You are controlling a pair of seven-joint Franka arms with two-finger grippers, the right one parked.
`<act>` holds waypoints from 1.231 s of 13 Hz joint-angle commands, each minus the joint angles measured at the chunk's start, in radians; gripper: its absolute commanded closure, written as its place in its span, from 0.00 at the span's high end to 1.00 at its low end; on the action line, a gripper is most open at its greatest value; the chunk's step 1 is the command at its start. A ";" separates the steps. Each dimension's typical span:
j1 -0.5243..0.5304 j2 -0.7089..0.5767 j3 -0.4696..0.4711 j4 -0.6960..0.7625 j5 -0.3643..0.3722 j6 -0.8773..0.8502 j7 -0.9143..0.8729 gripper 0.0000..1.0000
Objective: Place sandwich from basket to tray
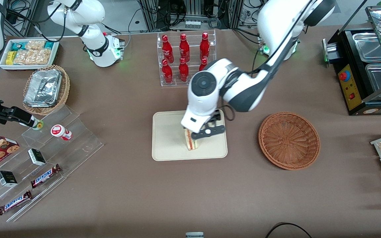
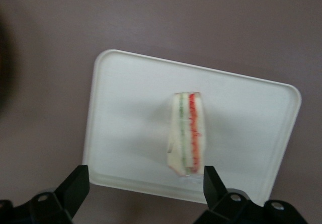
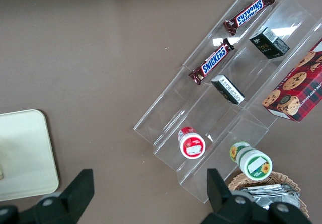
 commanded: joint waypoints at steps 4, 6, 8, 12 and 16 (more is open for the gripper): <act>0.192 -0.197 -0.006 -0.177 -0.031 -0.052 0.348 1.00; 0.260 -0.255 -0.006 -0.232 -0.056 -0.060 0.458 1.00; 0.319 -0.300 -0.006 -0.262 -0.079 -0.084 0.551 1.00; 0.392 -0.350 -0.003 -0.268 -0.087 -0.155 0.663 1.00; 0.446 -0.435 0.067 -0.302 -0.152 -0.242 0.863 1.00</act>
